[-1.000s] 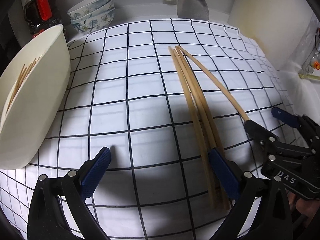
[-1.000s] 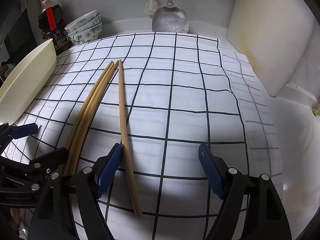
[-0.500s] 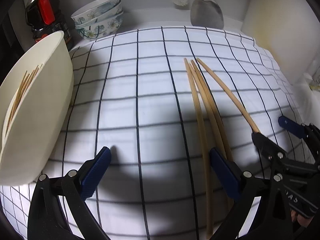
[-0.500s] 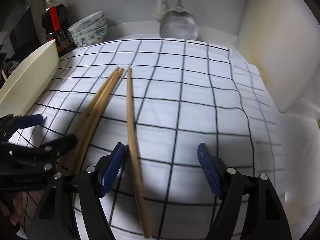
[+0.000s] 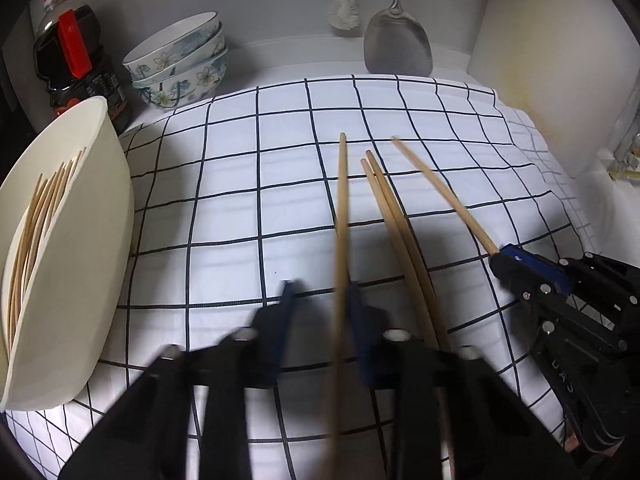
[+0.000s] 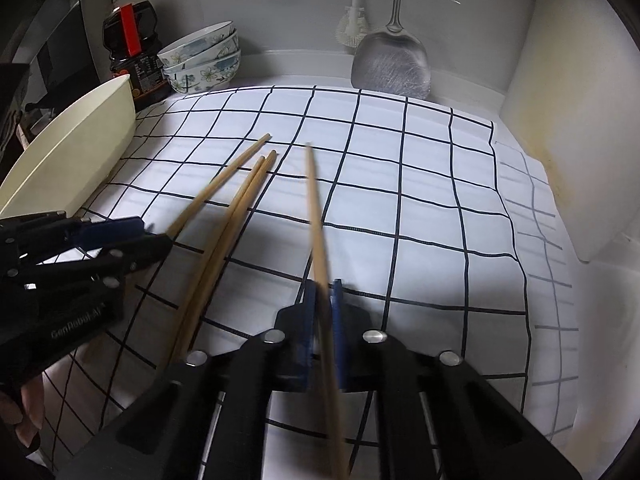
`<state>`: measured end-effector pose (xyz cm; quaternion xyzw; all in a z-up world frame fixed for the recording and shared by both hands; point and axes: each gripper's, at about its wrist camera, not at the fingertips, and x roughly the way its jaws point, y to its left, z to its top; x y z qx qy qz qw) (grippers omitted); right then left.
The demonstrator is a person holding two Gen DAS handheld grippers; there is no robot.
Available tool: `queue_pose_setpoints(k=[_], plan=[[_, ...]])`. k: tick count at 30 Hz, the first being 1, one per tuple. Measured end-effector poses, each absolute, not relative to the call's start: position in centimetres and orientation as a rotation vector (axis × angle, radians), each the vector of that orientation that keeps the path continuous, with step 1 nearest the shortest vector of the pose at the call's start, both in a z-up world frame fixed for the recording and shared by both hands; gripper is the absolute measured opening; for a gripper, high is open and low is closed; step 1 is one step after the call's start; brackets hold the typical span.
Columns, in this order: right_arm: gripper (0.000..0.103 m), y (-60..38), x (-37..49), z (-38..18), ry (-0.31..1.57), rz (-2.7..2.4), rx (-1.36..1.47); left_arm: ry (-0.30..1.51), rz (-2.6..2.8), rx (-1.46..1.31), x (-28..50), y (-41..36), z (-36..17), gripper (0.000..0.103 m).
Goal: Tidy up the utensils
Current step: 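Carry the wooden chopstick into the white basin with the right tool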
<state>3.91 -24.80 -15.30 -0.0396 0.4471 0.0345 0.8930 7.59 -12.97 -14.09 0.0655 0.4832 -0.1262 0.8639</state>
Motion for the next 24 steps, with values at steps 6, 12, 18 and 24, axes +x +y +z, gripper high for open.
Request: queue_pose_setpoints(k=[6, 12, 18, 24], plan=[[0.006, -26.1, 3.5, -15.0, 0.962, 0.068, 0.069, 1.059, -0.312, 0.078, 7.3, -12.1, -13.8, 0.007], [0.006, -26.1, 1.8, -12.9, 0.945, 0.049, 0.179, 1.040, -0.353, 0.045, 5.8, -10.8, -11.0, 0.007], [0.006, -23.1, 1.2, -8.2, 0.875, 0.081, 0.197, 0.977, -0.371, -0.008, 5.1, -7.1, -5.7, 0.007], [0.006, -17.3, 2.7, -4.0, 0.807, 0.177, 0.178, 0.910, -0.303, -0.038, 5.0, -1.1, -2.1, 0.007]])
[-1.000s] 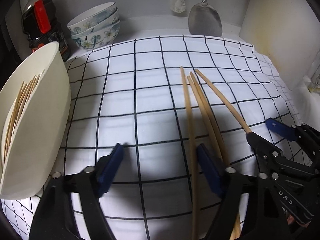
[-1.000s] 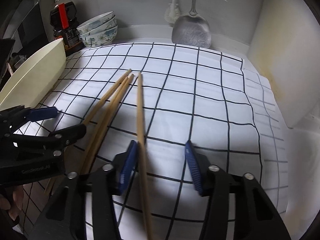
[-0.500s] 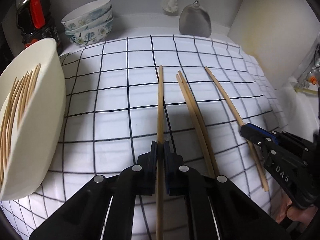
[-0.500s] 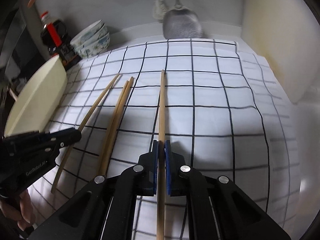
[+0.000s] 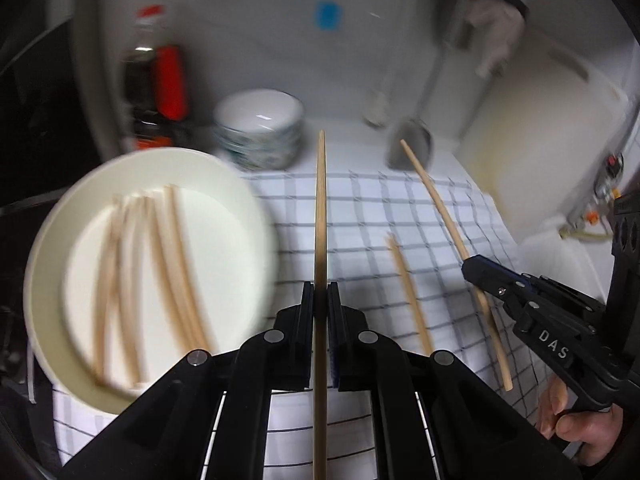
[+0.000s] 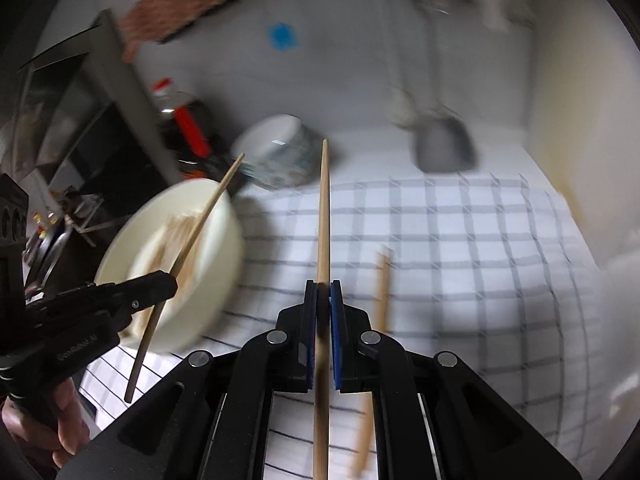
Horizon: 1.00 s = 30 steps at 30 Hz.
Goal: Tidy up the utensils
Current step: 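Carry the wooden chopstick into the white basin with the right tool, then open the right tool to drop the chopstick in the basin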
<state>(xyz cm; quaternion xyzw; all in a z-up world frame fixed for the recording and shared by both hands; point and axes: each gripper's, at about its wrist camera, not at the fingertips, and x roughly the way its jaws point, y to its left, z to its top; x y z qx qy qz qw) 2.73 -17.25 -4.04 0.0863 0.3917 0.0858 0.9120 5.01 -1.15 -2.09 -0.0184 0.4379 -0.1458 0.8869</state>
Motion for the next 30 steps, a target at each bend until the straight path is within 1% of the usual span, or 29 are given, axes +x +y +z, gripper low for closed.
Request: queue_pose_setpoints(k=[5, 13, 20, 30], plan=[[0.006, -10.7, 5.6, -2.7, 0.803, 0.287, 0.164, 0.902, -0.194, -0.068, 5.9, 5.4, -1.3, 0.007], [0.006, -2.0, 10.4, -4.3, 0.882, 0.401, 0.147, 0.925, -0.090, -0.107, 8.4, 13.0, -2.8, 0.007], [0.006, 1.5, 13.1, -6.4, 0.977, 0.377, 0.151, 0.994, -0.096, -0.143, 10.4, 15.2, -5.5, 0.007], [0.006, 2.2, 14.8, -8.2, 1.036, 0.329, 0.157, 1.038, -0.101, -0.128, 11.6, 15.8, -7.7, 0.007]])
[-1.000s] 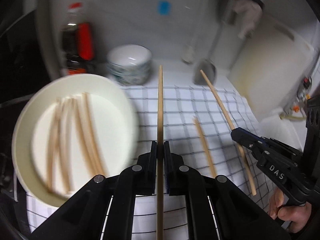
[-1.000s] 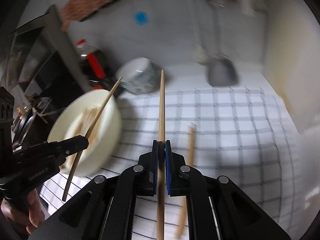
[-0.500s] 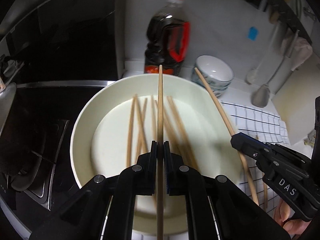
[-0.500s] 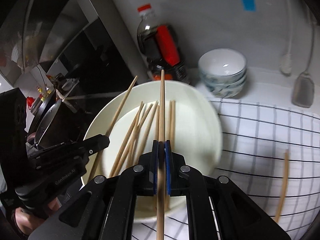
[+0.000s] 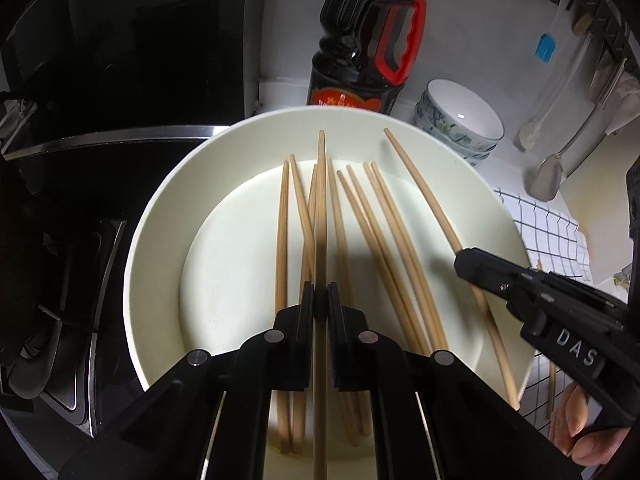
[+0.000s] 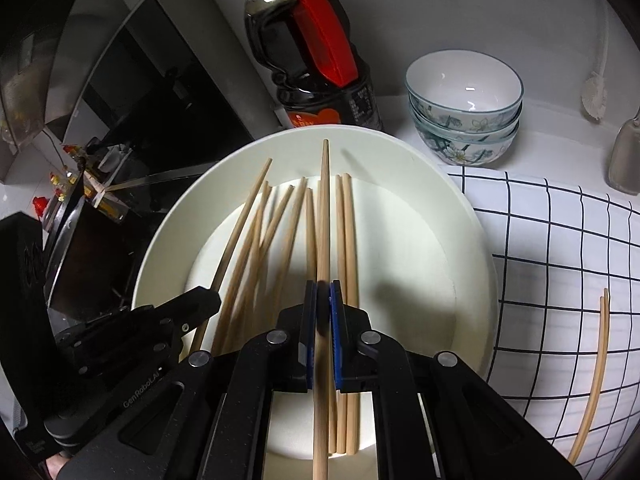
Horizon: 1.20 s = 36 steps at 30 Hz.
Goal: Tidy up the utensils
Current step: 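Open the right tool to drop the chopstick in the basin, then move the right tool back over the last chopsticks on the cloth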
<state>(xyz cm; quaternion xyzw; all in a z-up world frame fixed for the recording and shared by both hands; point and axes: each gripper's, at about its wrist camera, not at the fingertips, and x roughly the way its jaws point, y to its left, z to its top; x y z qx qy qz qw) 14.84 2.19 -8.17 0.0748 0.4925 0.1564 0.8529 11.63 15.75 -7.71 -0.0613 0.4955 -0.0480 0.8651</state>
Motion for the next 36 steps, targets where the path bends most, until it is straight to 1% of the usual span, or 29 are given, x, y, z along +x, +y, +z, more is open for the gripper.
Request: queue_pose_setpoints(k=[10, 11, 12, 13, 14, 15, 16, 17, 18, 20, 21, 24, 27, 30, 31, 36], plan=[[0.007, 2.1, 15.2, -8.6, 1.052, 0.309, 0.133, 1.060, -0.088, -0.132, 11.6, 15.8, -8.5, 0.008], [0.007, 2.2, 15.2, -8.6, 1.051, 0.305, 0.128, 1.059, -0.085, -0.132, 11.5, 15.8, -8.4, 0.008], [0.011, 2.1, 15.1, -8.5, 1.047, 0.298, 0.120, 1.059, -0.082, -0.133, 11.5, 15.9, -8.3, 0.010], [0.018, 2.1, 15.2, -8.4, 1.046, 0.295, 0.114, 1.059, -0.081, -0.137, 11.4, 16.0, -8.2, 0.012], [0.022, 2.1, 15.1, -8.2, 1.039, 0.291, 0.107, 1.058, -0.078, -0.143, 11.3, 16.2, -8.1, 0.021], [0.027, 2.0, 15.0, -8.0, 1.031, 0.290, 0.104, 1.054, -0.071, -0.147, 11.1, 16.3, -7.9, 0.034], [0.028, 1.9, 14.9, -7.8, 1.026, 0.291, 0.102, 1.045, -0.060, -0.150, 10.9, 16.5, -7.6, 0.041], [0.028, 1.8, 14.8, -7.7, 1.022, 0.290, 0.101, 1.035, -0.051, -0.150, 10.7, 16.7, -7.3, 0.053], [0.030, 1.8, 14.7, -7.6, 1.019, 0.289, 0.101, 1.019, -0.038, -0.146, 10.4, 16.8, -6.9, 0.060], [0.032, 1.4, 14.5, -7.3, 1.012, 0.285, 0.107, 1.001, -0.023, -0.129, 10.0, 16.8, -6.2, 0.062], [0.033, 1.3, 14.5, -7.3, 1.011, 0.284, 0.109, 0.998, -0.019, -0.122, 9.9, 16.8, -6.0, 0.065], [0.039, 1.1, 14.3, -7.1, 1.009, 0.288, 0.119, 0.982, -0.005, -0.111, 9.4, 16.7, -5.3, 0.075], [0.041, 1.2, 14.0, -6.9, 1.002, 0.293, 0.114, 0.969, 0.004, -0.105, 9.0, 16.7, -4.8, 0.082], [0.048, 1.1, 13.7, -6.5, 0.993, 0.295, 0.115, 0.965, 0.014, -0.105, 8.8, 16.9, -4.5, 0.087], [0.050, 1.0, 13.5, -6.5, 0.991, 0.294, 0.117, 0.966, 0.017, -0.105, 8.7, 16.9, -4.5, 0.088], [0.055, 0.7, 13.1, -6.1, 0.979, 0.287, 0.111, 0.980, 0.029, -0.119, 8.3, 17.5, -4.4, 0.089]])
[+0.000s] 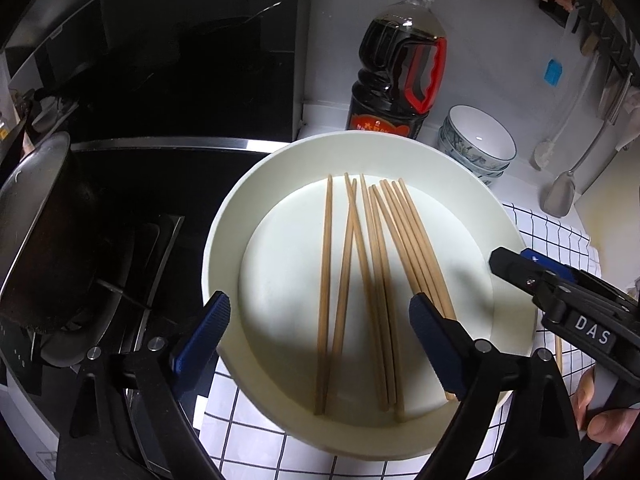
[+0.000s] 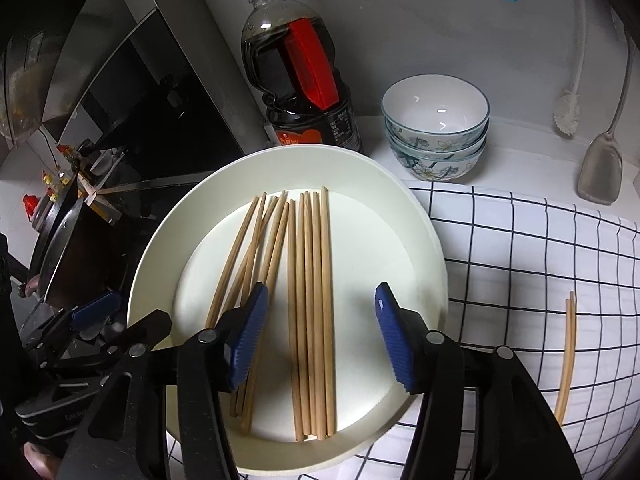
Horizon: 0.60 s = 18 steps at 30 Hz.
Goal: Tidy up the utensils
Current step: 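Move the right tool back over the last chopsticks on the cloth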
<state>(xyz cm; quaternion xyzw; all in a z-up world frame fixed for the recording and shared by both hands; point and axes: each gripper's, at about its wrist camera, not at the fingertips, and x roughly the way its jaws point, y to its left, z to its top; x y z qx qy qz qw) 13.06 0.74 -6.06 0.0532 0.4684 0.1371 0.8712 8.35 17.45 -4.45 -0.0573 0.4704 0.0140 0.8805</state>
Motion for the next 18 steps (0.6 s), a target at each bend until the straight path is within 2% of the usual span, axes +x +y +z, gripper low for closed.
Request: queue_pose_setpoints(k=[18], plan=[[0.061, -0.8, 10.8, -4.5, 0.943, 0.279, 0.102, 0.952, 0.034, -0.118, 7.4, 16.8, -2.9, 0.093]])
